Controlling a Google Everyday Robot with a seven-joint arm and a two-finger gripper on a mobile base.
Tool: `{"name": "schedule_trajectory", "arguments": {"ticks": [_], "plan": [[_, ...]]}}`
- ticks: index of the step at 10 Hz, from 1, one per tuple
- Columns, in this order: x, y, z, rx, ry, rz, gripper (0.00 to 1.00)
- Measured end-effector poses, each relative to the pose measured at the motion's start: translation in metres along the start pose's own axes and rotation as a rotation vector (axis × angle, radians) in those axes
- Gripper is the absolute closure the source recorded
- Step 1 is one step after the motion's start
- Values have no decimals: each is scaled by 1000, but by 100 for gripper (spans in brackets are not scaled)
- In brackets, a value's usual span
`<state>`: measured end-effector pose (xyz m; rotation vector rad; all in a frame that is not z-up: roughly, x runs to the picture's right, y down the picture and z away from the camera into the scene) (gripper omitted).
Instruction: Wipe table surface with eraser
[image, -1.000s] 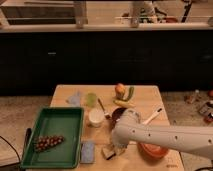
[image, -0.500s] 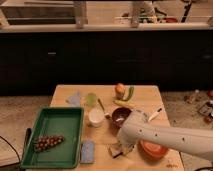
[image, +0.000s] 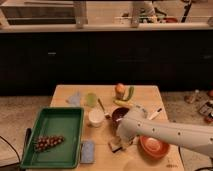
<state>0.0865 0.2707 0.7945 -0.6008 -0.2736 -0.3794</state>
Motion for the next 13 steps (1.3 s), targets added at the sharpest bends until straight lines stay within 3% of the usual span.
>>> {"name": "schedule_trajectory", "arguments": {"ticks": [4, 8, 11, 13], "plan": [[-39, -16, -4, 20, -24, -101, 100], [-70, 8, -8, 16, -58, -149, 100], [-68, 29, -6, -2, -69, -120, 100], [-49, 40, -8, -14, -50, -78, 100]]}}
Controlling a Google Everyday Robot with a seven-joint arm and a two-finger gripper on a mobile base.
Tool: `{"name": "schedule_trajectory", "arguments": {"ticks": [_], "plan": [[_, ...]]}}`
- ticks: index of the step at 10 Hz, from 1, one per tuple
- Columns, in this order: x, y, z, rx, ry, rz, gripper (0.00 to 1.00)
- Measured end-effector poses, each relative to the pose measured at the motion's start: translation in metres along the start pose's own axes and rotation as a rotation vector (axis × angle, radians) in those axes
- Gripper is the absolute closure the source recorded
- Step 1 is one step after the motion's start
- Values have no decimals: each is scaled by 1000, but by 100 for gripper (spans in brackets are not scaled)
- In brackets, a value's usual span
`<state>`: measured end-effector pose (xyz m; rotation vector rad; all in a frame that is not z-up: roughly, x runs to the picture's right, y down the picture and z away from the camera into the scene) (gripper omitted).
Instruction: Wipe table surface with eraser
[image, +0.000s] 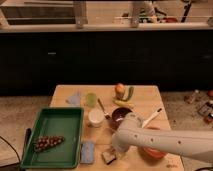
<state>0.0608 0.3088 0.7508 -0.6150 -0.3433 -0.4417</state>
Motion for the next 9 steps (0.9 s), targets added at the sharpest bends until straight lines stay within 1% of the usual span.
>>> {"name": "schedule_trajectory", "arguments": {"ticks": [3, 4, 5, 7, 8, 9], "plan": [[21, -3, 3, -25, 33, 31, 100], [31, -8, 4, -29, 45, 40, 100], [36, -15, 6, -30, 46, 40, 100], [47, -33, 7, -22, 57, 27, 100], [49, -40, 7, -19, 60, 14, 100], [44, -48, 8, -11, 54, -10, 100]]}}
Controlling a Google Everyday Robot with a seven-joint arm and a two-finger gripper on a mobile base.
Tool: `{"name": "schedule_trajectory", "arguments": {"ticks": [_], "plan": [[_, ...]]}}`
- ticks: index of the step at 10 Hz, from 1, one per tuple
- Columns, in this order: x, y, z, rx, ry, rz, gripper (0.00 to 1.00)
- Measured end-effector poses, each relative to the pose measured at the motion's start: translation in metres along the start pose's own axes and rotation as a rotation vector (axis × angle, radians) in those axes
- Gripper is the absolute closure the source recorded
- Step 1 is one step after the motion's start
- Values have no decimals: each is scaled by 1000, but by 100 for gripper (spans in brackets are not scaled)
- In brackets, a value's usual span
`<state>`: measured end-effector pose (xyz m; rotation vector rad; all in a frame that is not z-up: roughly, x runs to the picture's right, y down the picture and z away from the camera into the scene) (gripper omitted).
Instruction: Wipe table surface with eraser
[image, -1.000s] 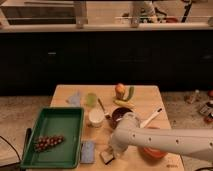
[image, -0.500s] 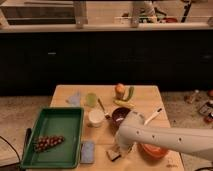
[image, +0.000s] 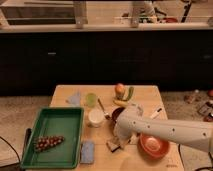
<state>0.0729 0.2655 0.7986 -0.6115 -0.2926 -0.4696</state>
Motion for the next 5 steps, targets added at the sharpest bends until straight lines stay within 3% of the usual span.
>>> {"name": "schedule_trajectory", "arguments": {"ticks": [5], "plan": [[-45, -14, 1, 14, -60, -135, 100]]}}
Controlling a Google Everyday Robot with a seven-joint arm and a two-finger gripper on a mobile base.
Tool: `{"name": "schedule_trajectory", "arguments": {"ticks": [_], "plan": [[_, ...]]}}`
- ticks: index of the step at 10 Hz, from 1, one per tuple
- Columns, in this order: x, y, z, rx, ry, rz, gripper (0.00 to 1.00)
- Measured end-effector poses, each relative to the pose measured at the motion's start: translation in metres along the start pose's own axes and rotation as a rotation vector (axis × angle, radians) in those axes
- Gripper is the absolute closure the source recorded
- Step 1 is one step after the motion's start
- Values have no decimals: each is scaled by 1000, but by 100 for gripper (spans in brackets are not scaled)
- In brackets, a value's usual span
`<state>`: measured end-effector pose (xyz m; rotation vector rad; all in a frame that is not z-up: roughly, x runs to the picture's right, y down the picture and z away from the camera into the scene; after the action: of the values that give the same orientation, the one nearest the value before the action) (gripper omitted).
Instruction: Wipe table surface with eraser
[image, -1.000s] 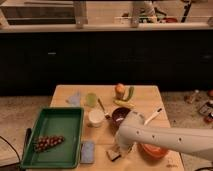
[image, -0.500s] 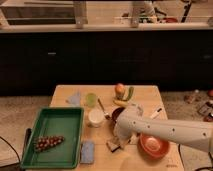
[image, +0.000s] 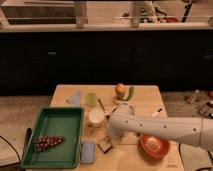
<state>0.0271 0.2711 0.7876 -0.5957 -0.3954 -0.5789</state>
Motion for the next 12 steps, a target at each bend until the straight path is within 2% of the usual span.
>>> {"name": "schedule_trajectory", "arguments": {"ticks": [3, 6, 9, 11, 12], "plan": [[-18, 15, -2, -10, -19, -31, 100], [-23, 38, -3, -34, -26, -13, 100], [-6, 62, -2, -73, -16, 41, 100], [5, 67, 0, -85, -8, 73, 100], [18, 67, 1, -91, 6, 94, 100]]}}
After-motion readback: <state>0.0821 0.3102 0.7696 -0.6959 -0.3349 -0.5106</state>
